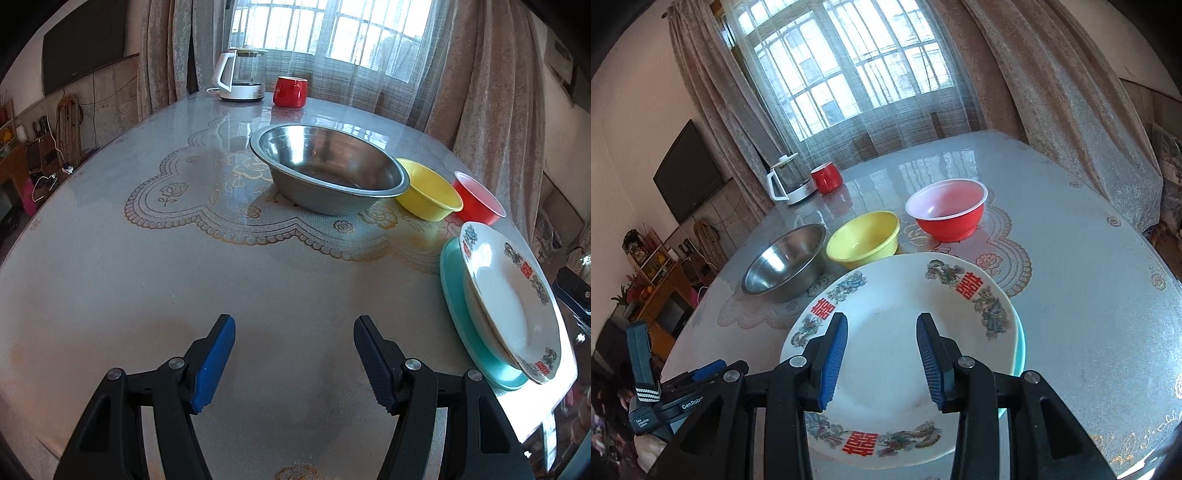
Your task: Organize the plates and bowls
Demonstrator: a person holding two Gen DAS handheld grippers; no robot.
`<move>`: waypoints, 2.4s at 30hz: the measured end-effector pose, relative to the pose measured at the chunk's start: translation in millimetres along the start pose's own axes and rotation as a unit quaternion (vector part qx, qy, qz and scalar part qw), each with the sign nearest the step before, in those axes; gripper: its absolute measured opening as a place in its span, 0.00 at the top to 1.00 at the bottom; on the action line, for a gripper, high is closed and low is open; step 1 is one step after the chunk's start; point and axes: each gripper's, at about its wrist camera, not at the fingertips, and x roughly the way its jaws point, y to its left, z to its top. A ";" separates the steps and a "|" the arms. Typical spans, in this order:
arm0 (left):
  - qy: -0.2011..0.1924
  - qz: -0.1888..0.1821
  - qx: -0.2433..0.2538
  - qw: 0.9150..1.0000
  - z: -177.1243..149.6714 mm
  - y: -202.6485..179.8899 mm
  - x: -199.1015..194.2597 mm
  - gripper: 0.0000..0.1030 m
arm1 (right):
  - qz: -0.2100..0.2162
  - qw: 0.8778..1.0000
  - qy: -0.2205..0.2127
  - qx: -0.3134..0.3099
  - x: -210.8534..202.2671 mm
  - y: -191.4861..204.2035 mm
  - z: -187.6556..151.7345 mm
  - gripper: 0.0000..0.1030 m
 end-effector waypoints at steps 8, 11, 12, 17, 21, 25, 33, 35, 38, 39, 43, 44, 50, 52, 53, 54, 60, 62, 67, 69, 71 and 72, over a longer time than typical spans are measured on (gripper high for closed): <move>-0.032 -0.003 -0.010 0.999 31.1 32.5 -3.0 0.35 | 0.066 0.996 0.054 -0.014 50.6 51.8 13.0 0.62; -0.034 -0.008 -0.021 0.999 46.0 42.7 0.6 0.35 | 0.084 0.994 0.070 -0.013 69.2 65.1 22.7 0.62; -0.037 -0.008 -0.023 0.999 50.7 45.5 1.5 0.35 | 0.089 0.993 0.074 -0.009 75.2 68.2 26.5 0.62; -0.033 -0.011 -0.043 0.998 69.8 58.4 10.4 0.35 | 0.100 0.990 0.092 0.023 103.1 77.4 39.0 0.62; -0.035 -0.037 -0.064 0.997 87.7 67.5 12.7 0.35 | 0.095 0.990 0.098 0.035 120.4 80.4 50.6 0.62; -0.049 -0.048 -0.069 0.995 109.9 72.2 16.5 0.35 | 0.087 0.989 0.109 0.048 140.2 80.7 60.3 0.62; -0.041 -0.051 -0.032 0.997 150.8 67.3 58.0 0.40 | 0.046 0.987 0.147 0.045 175.8 82.6 65.4 0.58; -0.034 -0.063 -0.021 0.997 160.9 65.5 73.1 0.40 | 0.040 0.985 0.159 0.044 184.7 81.3 67.1 0.58; -0.017 -0.069 0.003 0.997 171.3 61.5 97.5 0.45 | 0.034 0.982 0.185 0.032 198.2 78.4 66.9 0.58; -0.005 -0.076 0.014 0.997 173.1 59.5 105.6 0.54 | 0.034 0.980 0.194 0.029 202.7 76.5 66.3 0.58; 0.025 -0.084 0.035 0.996 170.4 55.9 123.3 0.74 | 0.025 0.975 0.221 0.006 218.2 77.6 67.0 0.61; 0.029 -0.090 0.032 0.995 168.1 55.5 121.8 0.79 | 0.026 0.974 0.226 -0.003 219.8 81.3 67.6 0.62; 0.022 -0.085 0.041 0.995 149.8 49.8 99.4 0.80 | 0.010 0.974 0.223 -0.035 212.0 90.8 63.6 0.73; 0.012 -0.082 0.038 0.996 138.7 52.1 88.9 0.80 | 0.016 0.976 0.216 -0.038 203.6 91.9 56.6 0.73; 0.006 -0.079 0.034 0.996 131.6 53.4 80.8 0.80 | 0.019 0.976 0.214 -0.038 198.2 93.1 52.2 0.73; -0.001 -0.078 0.031 0.997 123.8 55.0 70.9 0.79 | 0.021 0.977 0.210 -0.040 191.6 95.6 47.2 0.73; -0.021 -0.069 0.009 0.997 69.7 74.9 10.6 0.77 | 0.042 0.978 0.193 -0.061 140.0 123.9 13.3 0.73; -0.020 -0.068 0.003 0.997 51.5 82.2 -4.0 0.76 | 0.045 0.977 0.198 -0.072 128.4 131.5 1.1 0.73; -0.020 -0.041 0.000 0.999 20.6 88.9 -14.7 0.75 | 0.045 0.976 0.199 -0.079 121.0 141.0 -26.3 0.73; -0.024 -0.028 0.009 0.999 12.1 85.9 -18.1 0.74 | 0.034 0.976 0.199 -0.084 123.9 146.7 -32.3 0.73; -0.021 -0.032 0.006 0.999 7.6 88.2 -19.0 0.74 | 0.033 0.976 0.196 -0.089 122.1 150.7 -34.2 0.73; -0.016 -0.034 -0.001 0.999 6.4 90.9 -17.9 0.74 | 0.034 0.976 0.195 -0.087 121.0 150.3 -34.2 0.73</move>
